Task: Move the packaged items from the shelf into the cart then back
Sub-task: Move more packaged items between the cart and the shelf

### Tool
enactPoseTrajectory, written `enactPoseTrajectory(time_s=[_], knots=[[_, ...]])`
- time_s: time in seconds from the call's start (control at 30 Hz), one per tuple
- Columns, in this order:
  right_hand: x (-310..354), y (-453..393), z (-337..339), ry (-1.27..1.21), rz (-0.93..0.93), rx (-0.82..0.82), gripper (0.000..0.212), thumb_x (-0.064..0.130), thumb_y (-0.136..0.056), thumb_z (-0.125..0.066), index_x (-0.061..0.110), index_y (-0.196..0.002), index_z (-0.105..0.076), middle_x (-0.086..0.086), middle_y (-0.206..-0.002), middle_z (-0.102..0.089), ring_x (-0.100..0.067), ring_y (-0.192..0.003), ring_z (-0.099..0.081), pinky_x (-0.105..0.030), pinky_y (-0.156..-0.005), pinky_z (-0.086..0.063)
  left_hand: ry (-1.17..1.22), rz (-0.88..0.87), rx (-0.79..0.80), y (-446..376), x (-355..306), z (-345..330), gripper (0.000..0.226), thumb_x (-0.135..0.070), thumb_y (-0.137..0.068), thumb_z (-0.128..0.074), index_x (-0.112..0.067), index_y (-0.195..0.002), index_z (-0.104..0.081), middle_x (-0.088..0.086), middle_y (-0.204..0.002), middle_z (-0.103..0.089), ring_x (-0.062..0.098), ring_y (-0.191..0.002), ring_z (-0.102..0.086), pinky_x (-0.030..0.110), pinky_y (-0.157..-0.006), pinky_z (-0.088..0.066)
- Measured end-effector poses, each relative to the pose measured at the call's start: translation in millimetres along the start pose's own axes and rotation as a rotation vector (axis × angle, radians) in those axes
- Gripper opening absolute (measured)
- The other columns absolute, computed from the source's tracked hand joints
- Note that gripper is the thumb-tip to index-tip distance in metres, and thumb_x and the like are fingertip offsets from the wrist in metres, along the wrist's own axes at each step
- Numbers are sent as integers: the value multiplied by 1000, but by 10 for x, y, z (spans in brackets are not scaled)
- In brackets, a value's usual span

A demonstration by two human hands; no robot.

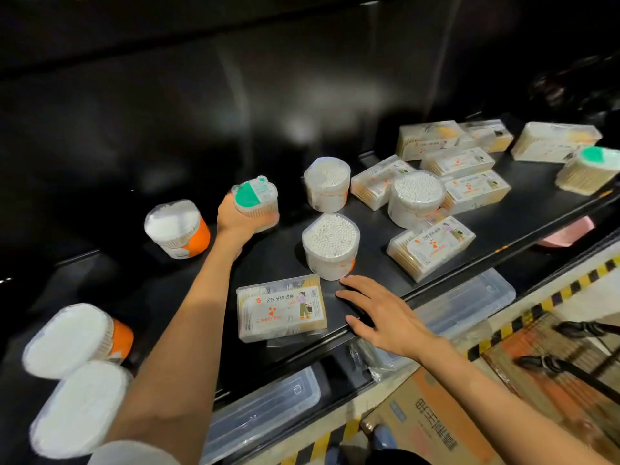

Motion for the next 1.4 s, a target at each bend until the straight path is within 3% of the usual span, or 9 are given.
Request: enactPoseTrajectory(time_s=[0.4,0.53,0.7,0.77,0.87,1.03,1.17,1.27,1.4], knots=[[2,93,68,28,-33,-38,50,42,-93,-38,16,-131,-56,-3,-142,-49,-20,-133,-44,-29,-109,-27,94,-261,104,538,-809,-25,85,-56,-39,-80,-26,-115,-55,-11,-106,-64,3,-99,-62,31,-86,-54],[-65,203,274,3,-16,-104,47,42,-95,-40,16,-129,-57,-1,-140,-51,-19,-132,-45,-30,-111,-29,121,-360,151,688,-1216,-281,82,-48,-42,-88,-25,-115,-56,-9,-109,-67,6,-101,-64,38,-89,-55],[-413,386,843,-65,-47,-252,47,46,-97,-38,17,-130,-56,3,-138,-52,-12,-131,-43,-26,-110,-32,173,-446,207,856,-1694,-925,71,-19,-53,-93,-14,-115,-57,-10,-105,-67,1,-98,-64,23,-87,-52],[-682,502,1129,-80,-87,-326,45,45,-96,-41,18,-130,-56,5,-136,-54,-8,-129,-44,-22,-109,-29,175,-463,235,921,-1854,-1265,72,-18,-51,-94,-17,-112,-57,-14,-103,-65,-8,-93,-62,13,-82,-49],[-1214,681,1572,-133,-133,-421,41,41,-95,-46,18,-126,-58,7,-129,-57,-6,-123,-48,-21,-104,-37,189,-464,268,999,-2060,-1842,69,-20,-51,-94,-29,-106,-54,-13,-104,-66,0,-98,-64,20,-85,-50],[-2495,1099,2290,-196,-334,-591,34,37,-93,-56,18,-122,-59,12,-118,-56,1,-112,-49,-13,-93,-38,222,-430,336,1190,-2335,-2948,62,-9,-56,-91,-23,-106,-57,-14,-101,-65,-10,-89,-62,9,-77,-47],[-3476,1348,2684,-258,-543,-666,37,26,-89,-65,13,-123,-56,1,-115,-60,-8,-104,-52,-15,-85,-37,229,-342,376,1305,-2406,-3779,70,-16,-50,-93,-18,-111,-58,-12,-102,-68,-5,-92,-64,18,-81,-50],[-4019,1397,2841,-359,-647,-747,44,17,-81,-74,8,-117,-52,-5,-110,-60,-18,-95,-57,-6,-72,-38,218,-258,373,1369,-2376,-4299,73,-26,-47,-92,-23,-111,-57,-7,-106,-69,8,-98,-66,33,-87,-54],[-4580,1290,2750,-483,-740,-728,73,16,-69,-84,3,-127,-42,-12,-123,-51,-26,-113,-52,-25,-93,-39,142,-175,386,1353,-2245,-4832,77,-34,-47,-92,-23,-113,-53,-4,-112,-66,11,-102,-64,38,-92,-52]])
Point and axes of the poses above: each hand's wrist, its own y-axis away from the middle knuckle, its own z-axis out of the back of the hand, x = y × z, the point moved 7 cm from there along -y, towards the middle knuckle
